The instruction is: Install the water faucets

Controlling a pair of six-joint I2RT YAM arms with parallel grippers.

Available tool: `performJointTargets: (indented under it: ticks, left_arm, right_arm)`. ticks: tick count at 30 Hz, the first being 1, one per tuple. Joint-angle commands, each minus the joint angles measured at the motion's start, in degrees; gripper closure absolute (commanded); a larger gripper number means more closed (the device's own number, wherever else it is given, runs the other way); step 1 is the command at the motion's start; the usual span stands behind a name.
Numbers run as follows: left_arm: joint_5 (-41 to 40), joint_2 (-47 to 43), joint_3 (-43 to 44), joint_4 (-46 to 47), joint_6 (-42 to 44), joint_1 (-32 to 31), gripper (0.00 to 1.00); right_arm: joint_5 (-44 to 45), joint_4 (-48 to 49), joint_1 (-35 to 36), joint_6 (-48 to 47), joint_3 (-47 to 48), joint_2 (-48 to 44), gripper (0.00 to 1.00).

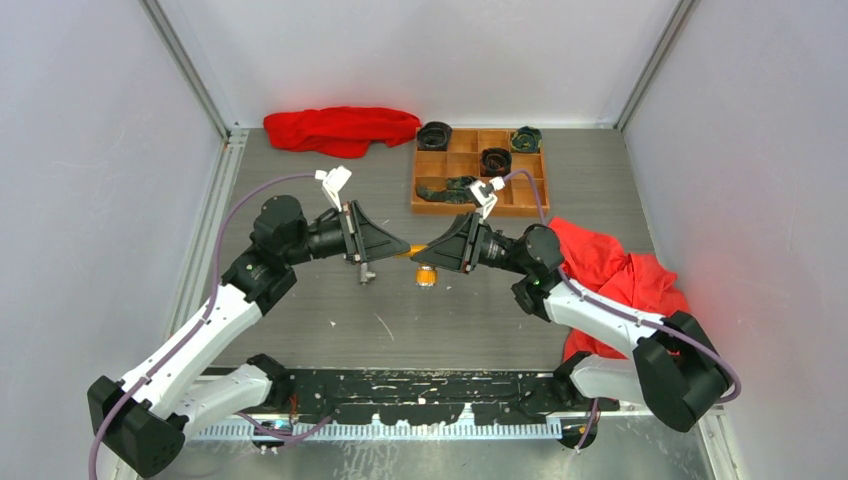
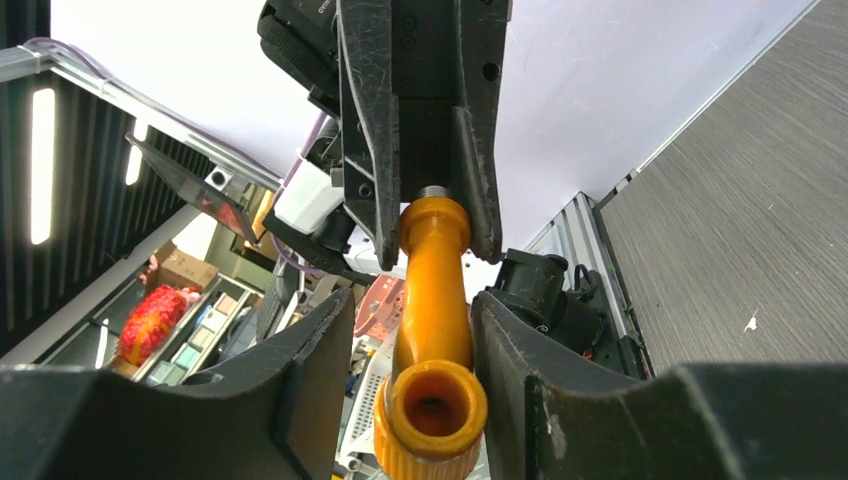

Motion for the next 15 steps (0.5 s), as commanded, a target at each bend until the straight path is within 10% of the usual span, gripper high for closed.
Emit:
performJointTargets:
  ticks: [1, 11, 15]
  left_arm:
    - [1.14, -0.92, 1.10, 3.86, -0.85, 0.37, 1.00]
    - [2.69, -0.61, 1.09, 4.24, -0.92, 0.35, 1.00]
    - [3.01, -0.48, 1.24, 4.26, -0.76, 0.37, 1.00]
  right_arm:
    - [-1.68, 4.92, 0.73, 0.82, 2.22, 1.14, 0.49]
    - [-1.69, 5.31, 1.29, 1.08, 2.40, 2.47, 0.82]
    - [-1.94, 5.57, 1.33, 1.16, 2.15, 2.29, 0.54]
